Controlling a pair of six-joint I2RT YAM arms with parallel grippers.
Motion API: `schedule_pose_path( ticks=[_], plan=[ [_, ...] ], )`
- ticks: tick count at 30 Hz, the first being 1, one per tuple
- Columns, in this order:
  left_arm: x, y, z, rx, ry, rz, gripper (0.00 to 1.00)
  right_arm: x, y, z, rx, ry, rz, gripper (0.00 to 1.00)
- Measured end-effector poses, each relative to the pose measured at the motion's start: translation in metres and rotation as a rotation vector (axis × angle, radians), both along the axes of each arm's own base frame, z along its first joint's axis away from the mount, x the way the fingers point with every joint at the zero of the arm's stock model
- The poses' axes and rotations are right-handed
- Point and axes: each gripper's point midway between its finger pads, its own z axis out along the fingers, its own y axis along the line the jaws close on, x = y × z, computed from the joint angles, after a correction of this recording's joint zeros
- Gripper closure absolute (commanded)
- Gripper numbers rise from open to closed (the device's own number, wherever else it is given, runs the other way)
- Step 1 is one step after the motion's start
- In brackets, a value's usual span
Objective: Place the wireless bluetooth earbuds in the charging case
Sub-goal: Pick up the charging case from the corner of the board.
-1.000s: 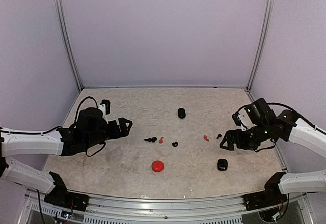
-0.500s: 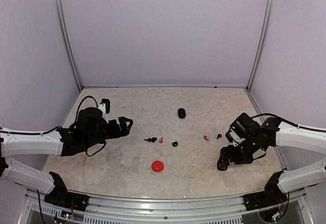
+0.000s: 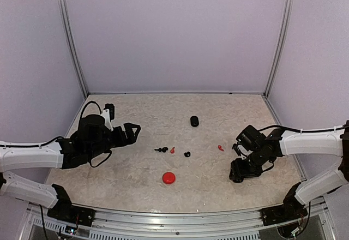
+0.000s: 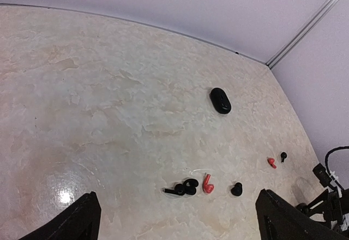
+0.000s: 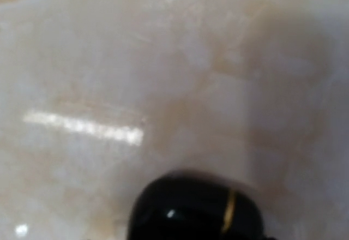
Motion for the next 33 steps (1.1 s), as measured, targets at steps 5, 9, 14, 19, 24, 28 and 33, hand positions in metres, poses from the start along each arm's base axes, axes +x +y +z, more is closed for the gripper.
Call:
schedule_pose_path(
  ticks=[5, 9, 14, 19, 24, 28, 33],
  plan=[
    [0.000, 0.000, 0.000, -0.002, -0.002, 0.000, 0.01, 0.001, 0.000, -0.009, -0.024, 0.009, 0.031, 0.45],
    [0.000, 0.000, 0.002, -0.007, -0.007, -0.001, 0.01, 0.005, 0.004, -0.009, -0.026, -0.004, 0.064, 0.52],
    [-0.002, -0.004, 0.000, -0.023, -0.012, -0.025, 0.01, 0.010, 0.013, -0.008, -0.032, -0.024, 0.130, 0.58],
    [-0.012, -0.010, -0.001, -0.029, -0.025, -0.096, 0.01, 0.013, 0.026, -0.001, -0.023, -0.064, 0.212, 0.59],
    [-0.030, -0.014, 0.005, -0.079, -0.071, -0.190, 0.01, 0.024, 0.062, 0.028, 0.035, -0.190, 0.346, 0.60],
    [-0.042, -0.023, 0.013, -0.124, -0.095, -0.271, 0.02, 0.029, 0.097, 0.063, 0.109, -0.332, 0.472, 0.59],
    [-0.060, -0.047, 0.023, -0.191, -0.102, -0.432, 0.10, 0.021, 0.135, 0.099, 0.139, -0.492, 0.651, 0.59]
  ],
)
